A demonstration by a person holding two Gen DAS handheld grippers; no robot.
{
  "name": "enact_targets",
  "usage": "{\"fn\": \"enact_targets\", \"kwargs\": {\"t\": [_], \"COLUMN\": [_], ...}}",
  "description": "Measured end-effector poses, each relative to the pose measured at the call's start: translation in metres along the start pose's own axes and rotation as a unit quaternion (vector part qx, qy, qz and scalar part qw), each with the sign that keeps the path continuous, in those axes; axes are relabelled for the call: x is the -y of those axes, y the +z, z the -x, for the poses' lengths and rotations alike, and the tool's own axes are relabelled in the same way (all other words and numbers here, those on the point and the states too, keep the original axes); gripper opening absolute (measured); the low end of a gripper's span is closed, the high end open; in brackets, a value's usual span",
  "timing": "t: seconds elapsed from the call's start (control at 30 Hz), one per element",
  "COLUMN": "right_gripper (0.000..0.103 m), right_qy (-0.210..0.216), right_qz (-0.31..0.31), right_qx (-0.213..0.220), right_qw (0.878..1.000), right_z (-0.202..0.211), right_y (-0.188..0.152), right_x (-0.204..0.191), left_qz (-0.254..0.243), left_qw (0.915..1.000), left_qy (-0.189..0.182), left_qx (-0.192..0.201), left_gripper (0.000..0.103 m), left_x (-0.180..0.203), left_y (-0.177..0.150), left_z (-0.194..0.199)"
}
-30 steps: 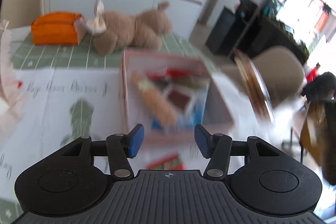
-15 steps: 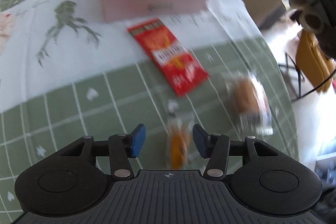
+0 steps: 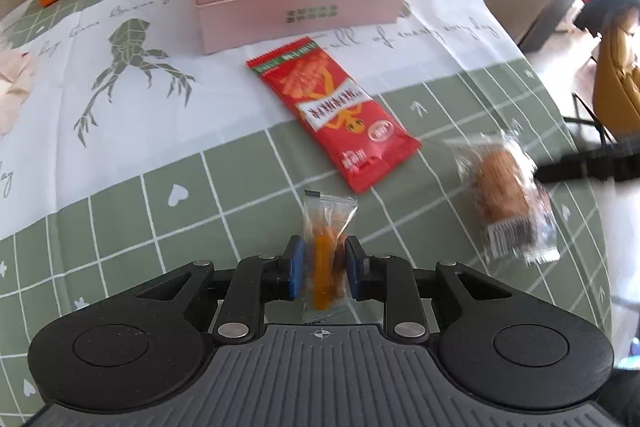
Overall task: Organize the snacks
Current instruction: 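Grasp the small orange stick packet with the left tool while the right grasps the round bun, then lift the orange packet with the left tool while the right lifts the round bun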
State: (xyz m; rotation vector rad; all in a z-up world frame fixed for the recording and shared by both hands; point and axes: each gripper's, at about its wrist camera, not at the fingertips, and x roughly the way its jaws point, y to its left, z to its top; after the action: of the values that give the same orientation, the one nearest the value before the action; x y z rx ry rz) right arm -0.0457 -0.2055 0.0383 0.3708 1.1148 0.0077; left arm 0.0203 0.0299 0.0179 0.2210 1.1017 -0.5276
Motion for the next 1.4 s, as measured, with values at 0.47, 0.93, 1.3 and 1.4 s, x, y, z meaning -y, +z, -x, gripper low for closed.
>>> {"fn": "enact_targets", "kwargs": {"t": [0.47, 0.93, 1.3, 1.4], "right_gripper": [0.053, 0.059, 0.03, 0.028], "right_qy": [0.05, 0.025, 0.032, 0.019], "right_qz": [0.136, 0.175, 0.233, 0.218], "right_qx": [-0.004, 0.012, 0.006, 0.013], "right_qw": [0.989, 0.984, 0.972, 0.976], "right_z": [-0.031, -0.071, -0.097, -0.091], "right_y": [-0.005, 0.055, 0.074, 0.076], "right_x": [-0.069, -0.081, -0.102, -0.079], "left_qz": [0.089, 0.143, 0.178, 0.186], "left_qw": [0.9955, 0.9876, 0.9821, 0.9814], "left_qy": [0.03, 0.063, 0.059, 0.043], "left_qx": [0.012, 0.014, 0.012, 0.019], "left_gripper": [0.026, 0.026, 0.025, 0.025], "left_x": [-0.015, -0.021, -0.026, -0.026], "left_y": [0.01, 0.014, 0.011, 0.012], "left_z": [-0.001, -0.002, -0.003, -0.004]}}
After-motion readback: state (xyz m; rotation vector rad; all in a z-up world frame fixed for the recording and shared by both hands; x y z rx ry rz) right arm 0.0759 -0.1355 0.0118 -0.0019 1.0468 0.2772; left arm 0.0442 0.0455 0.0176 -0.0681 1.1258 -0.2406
